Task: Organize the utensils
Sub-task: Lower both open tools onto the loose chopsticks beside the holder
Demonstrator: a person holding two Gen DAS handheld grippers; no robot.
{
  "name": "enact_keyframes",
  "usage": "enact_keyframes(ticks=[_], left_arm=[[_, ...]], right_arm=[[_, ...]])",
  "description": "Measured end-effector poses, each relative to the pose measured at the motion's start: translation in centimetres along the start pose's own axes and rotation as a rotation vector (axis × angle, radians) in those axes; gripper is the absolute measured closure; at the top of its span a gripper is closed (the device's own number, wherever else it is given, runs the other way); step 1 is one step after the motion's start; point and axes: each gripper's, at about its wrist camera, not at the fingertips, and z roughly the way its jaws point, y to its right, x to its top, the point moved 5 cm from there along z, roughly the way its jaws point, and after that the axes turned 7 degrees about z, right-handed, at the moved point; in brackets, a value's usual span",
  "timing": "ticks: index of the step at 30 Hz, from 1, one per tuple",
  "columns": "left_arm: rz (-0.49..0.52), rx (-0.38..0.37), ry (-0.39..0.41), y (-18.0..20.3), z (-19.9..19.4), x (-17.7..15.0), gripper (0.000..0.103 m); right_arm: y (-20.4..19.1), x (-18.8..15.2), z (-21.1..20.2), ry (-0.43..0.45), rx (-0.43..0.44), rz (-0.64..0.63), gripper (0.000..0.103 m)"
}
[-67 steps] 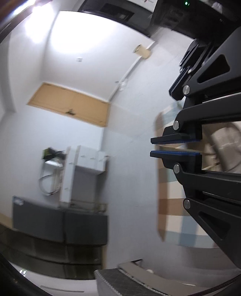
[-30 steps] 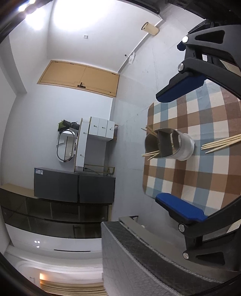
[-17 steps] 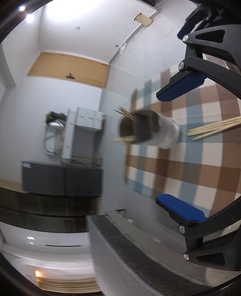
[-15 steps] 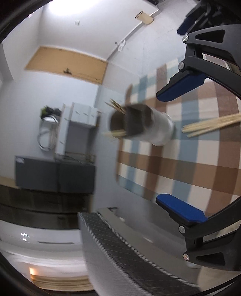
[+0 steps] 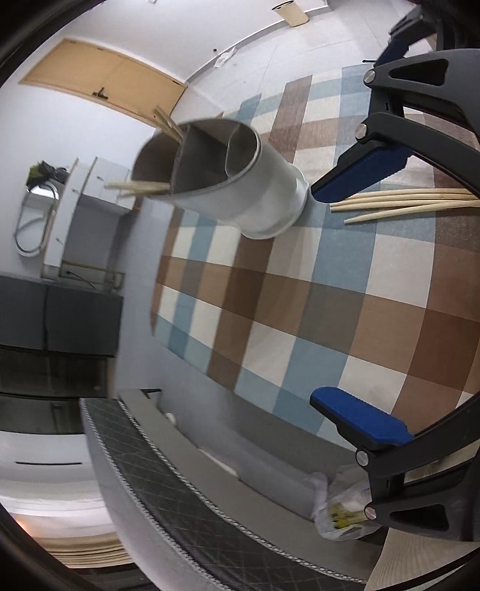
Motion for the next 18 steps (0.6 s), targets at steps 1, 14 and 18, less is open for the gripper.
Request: enact_keyframes(ticks=[1, 14, 18], left_arm=[[-0.01, 0.0, -0.014, -0.1, 0.4, 0.1, 0.005], [-0.19, 0.005, -0.186, -2.8, 3.7, 0.0, 0.005], [-0.214, -0.008, -0.206, -3.1, 4.0, 0.1, 0.005]], right_arm=[[-0.1, 0.0, 0.5, -0.014, 0.001, -0.003, 0.018], [-1.8, 1.4, 8.2, -0.217, -0.022, -0.105, 0.05], [-1.9, 1.1, 10.3, -0.299, -0.032, -0.109, 0.06]])
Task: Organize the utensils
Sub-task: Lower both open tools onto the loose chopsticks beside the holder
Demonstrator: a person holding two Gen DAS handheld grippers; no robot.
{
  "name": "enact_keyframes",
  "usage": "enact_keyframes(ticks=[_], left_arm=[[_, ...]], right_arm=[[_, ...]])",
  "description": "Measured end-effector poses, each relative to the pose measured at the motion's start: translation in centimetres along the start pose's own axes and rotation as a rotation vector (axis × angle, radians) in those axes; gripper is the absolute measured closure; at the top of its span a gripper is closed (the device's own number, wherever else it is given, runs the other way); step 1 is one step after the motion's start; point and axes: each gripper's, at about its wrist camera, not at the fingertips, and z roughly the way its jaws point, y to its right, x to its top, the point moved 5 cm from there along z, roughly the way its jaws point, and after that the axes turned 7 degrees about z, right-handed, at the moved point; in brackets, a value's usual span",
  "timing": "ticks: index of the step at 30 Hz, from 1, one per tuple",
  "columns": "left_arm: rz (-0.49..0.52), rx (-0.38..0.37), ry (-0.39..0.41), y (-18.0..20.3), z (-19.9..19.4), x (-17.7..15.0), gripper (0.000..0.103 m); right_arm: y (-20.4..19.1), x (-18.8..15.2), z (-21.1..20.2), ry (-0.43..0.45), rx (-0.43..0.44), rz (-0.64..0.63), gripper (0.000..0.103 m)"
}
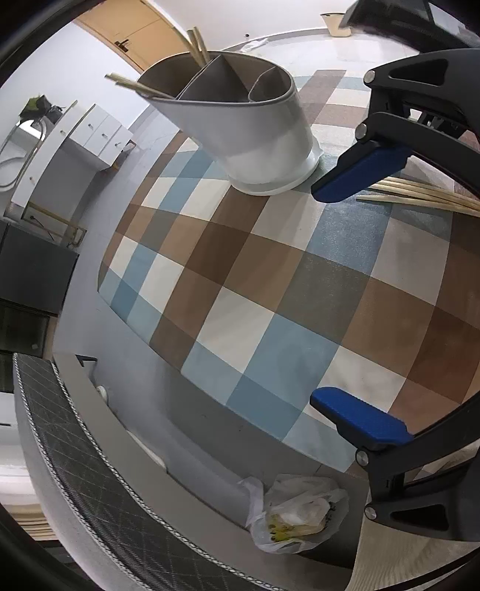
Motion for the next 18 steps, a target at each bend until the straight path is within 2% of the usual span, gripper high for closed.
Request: enact_keyframes(ticks=[2, 6, 11, 15, 18], left_arm=[[-0.012, -0.003, -0.014, -0.2, 0.3, 0.1, 0.005], [-0.037, -0.013, -0.031, -0.5, 0.5, 0.2, 0.005], [-0.049, -0.026, -0.037, -0.5, 0.3, 0.3, 0.005], [-0.072, -0.029, -0.033, -0.9, 0.0, 0.6, 0.005], [-0.087, -0.03, -0.032, -1.2, -0.1, 0.6, 0.005]], right_arm=[[-0.1, 0.0, 0.5, -0.014, -0.012, -0.005, 0.061], [-0.6, -0.3, 1.3, -0.042, -0.054, -0.03, 0.069], [-1.4, -0.7, 1.6, -0.063, -0.116, -0.052, 0.071], [-2.4, -1.2, 1.9, -0.085, -0.184, -0.118, 0.074], [-2.6, -1.1, 2.0, -0.089, -0.185, -0.11, 0.079]])
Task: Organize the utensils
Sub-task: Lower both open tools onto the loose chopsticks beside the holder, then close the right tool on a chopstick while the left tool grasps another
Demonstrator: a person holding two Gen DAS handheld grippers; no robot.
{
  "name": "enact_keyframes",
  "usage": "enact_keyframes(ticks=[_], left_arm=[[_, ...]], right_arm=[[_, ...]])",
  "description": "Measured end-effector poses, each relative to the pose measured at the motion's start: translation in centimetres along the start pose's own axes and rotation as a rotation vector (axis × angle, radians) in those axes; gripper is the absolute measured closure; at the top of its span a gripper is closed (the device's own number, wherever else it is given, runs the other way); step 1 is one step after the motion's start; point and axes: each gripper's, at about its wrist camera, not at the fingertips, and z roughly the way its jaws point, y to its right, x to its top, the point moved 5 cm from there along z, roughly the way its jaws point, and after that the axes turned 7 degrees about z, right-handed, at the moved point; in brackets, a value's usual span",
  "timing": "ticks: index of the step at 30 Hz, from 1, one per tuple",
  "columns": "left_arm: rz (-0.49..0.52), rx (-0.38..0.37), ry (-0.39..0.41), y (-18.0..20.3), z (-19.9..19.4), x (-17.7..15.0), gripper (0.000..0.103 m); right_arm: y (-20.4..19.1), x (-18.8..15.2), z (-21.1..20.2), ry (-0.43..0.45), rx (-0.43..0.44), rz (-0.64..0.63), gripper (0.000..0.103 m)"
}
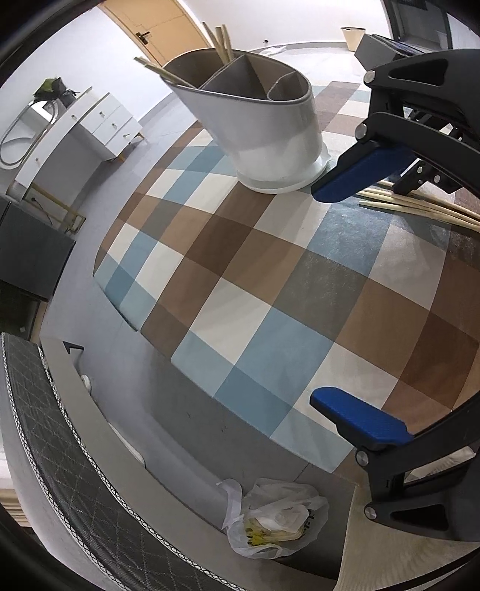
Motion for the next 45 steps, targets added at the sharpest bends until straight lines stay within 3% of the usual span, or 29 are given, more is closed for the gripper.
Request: enact_keyframes(ticks=[8, 12, 17, 25, 29, 33, 39, 42, 45], left_arm=[[-0.001, 0.022, -0.006, -0.7, 0.1, 0.2, 0.005], [-0.012, 0.035, 0.006, -1.3, 0.1, 0.5, 0.005], [0.044, 0.053, 0.028, -0.7, 0.1, 0.3, 0.005], [0.241, 0.047, 0.003, 2.7, 1.1, -1.8, 0.005], [0.258, 0.008, -0.09, 4.0, 2.7, -3.7, 0.005], [0.297, 0.038, -0.107, 5.4, 2.9, -4.9, 0.005], [0.392, 0.091, -0.138, 7.7, 3.1, -6.6, 0.005], [0.423, 0.147, -0.14, 8.0, 3.7, -7.2, 0.005], [0.403, 0.18, -0.192, 7.3, 5.1, -7.8, 0.005]], right_arm=[[0.0, 2.3, 0.5, 0.03, -0.004, -0.011, 0.084], [-0.6, 3.4, 0.8, 0.04, 0.024, -0.041, 0.097], [0.3, 3.8, 0.6, 0.068, 0.086, -0.013, 0.099], [6.8, 2.7, -3.7, 0.207, 0.302, 0.237, 0.099], [10.7, 2.1, -4.9, 0.247, 0.415, 0.397, 0.099], [12.2, 0.9, -5.7, 0.269, 0.476, 0.471, 0.099], [12.0, 1.0, -6.6, 0.312, 0.488, 0.496, 0.099], [12.0, 0.9, -6.6, 0.316, 0.425, 0.482, 0.099], [12.7, 0.6, -6.4, 0.317, 0.391, 0.488, 0.099]])
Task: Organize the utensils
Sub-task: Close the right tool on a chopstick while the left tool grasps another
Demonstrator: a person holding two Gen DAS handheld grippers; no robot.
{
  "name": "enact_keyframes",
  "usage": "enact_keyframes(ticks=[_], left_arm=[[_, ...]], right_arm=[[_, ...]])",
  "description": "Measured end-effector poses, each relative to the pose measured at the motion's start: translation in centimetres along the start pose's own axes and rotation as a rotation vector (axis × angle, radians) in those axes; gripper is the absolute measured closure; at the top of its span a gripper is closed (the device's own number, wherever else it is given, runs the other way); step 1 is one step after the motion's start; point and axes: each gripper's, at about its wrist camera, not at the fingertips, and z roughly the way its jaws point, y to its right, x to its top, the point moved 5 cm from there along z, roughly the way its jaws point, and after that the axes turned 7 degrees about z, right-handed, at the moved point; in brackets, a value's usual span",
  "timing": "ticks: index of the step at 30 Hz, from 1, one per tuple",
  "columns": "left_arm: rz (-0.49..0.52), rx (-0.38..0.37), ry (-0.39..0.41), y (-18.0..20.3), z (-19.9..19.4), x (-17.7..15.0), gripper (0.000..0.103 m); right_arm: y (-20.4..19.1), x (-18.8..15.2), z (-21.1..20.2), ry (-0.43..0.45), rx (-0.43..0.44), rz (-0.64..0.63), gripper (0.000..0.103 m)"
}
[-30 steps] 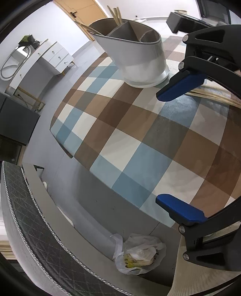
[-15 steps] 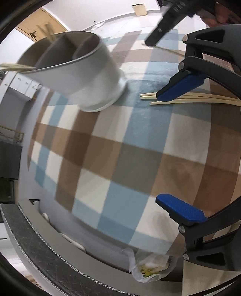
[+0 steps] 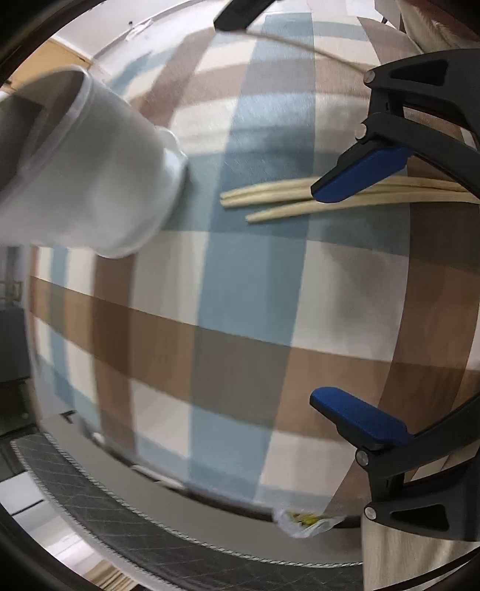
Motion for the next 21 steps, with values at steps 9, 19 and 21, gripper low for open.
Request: enact_keyframes(ticks=[9, 19, 21], left_arm=[[0.016, 0.016, -0.018, 0.4, 0.4, -0.5, 0.005], [0.081, -0.043, 0.014, 2.4, -0.4, 0.1, 0.055], [0.114, -0.055, 0.033, 3.4, -0.7, 0.4, 0.072]], right_arm=[[0.5, 0.4, -0.6, 0.022, 0.008, 0.014, 0.099], [0.6, 0.4, -1.1, 0.031, 0.02, 0.03, 0.099], [0.6, 0.4, -1.1, 0.033, 0.02, 0.026, 0.099]])
